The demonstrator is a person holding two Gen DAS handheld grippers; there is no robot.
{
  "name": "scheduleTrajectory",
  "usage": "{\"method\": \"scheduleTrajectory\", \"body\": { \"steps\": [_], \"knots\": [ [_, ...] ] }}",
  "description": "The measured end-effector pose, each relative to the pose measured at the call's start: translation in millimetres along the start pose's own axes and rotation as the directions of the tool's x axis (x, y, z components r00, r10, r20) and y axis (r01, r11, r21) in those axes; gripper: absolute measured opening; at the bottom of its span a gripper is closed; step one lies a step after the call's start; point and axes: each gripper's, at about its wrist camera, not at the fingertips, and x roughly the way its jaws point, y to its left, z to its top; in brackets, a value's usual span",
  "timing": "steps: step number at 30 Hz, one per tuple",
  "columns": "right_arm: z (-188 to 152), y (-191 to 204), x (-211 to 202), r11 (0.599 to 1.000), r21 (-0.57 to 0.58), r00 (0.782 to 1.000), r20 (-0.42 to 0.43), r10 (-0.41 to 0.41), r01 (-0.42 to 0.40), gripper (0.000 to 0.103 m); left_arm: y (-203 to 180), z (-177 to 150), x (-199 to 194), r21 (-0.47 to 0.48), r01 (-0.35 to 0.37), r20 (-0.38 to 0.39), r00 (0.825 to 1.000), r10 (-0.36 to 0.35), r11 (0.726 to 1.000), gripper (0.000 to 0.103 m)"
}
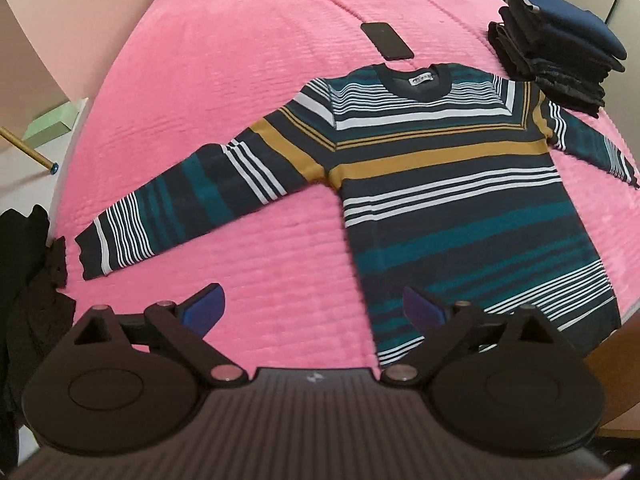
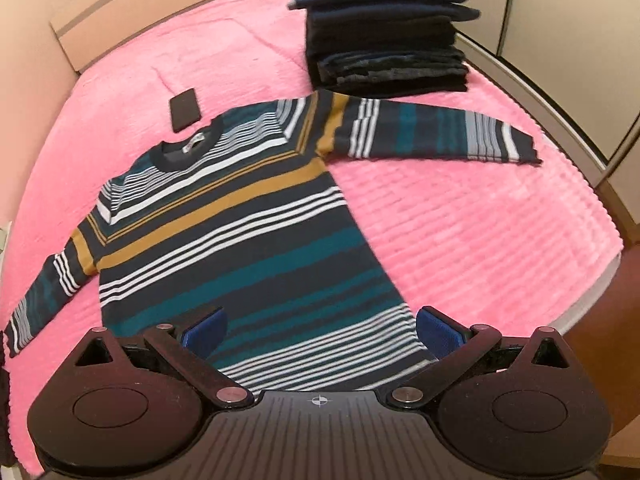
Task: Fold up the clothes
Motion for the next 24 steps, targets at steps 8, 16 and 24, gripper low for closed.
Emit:
{"method": "scheduleTrajectory", "body": {
  "steps": [8, 16, 24],
  "knots": [
    [-12.3, 7.4, -16.3, 0.999, 0.027, 1.0, 0.014, -0.028, 0.028, 0.103, 2.8, 6.8, -13.6, 0.011, 0.024, 0.091, 0.995, -0.025, 1.0, 0.094],
    [-30.3, 39.4, -17.2, 0.999, -0.014, 0.999, -0.015, -0.042, 0.042, 0.103, 30.7, -16.3, -17.4, -0.024, 0.012, 0.092, 0.996, -0.01, 1.0, 0.094],
    [-35.7, 62.4, -14.6, 0.998, -0.063, 1.0, -0.018, -0.023, 0.022, 0.103, 50.1, -37.9, -15.6, -0.081, 0.018, 0.041, 0.999, -0.015, 0.997, 0.094]
  ]
}}
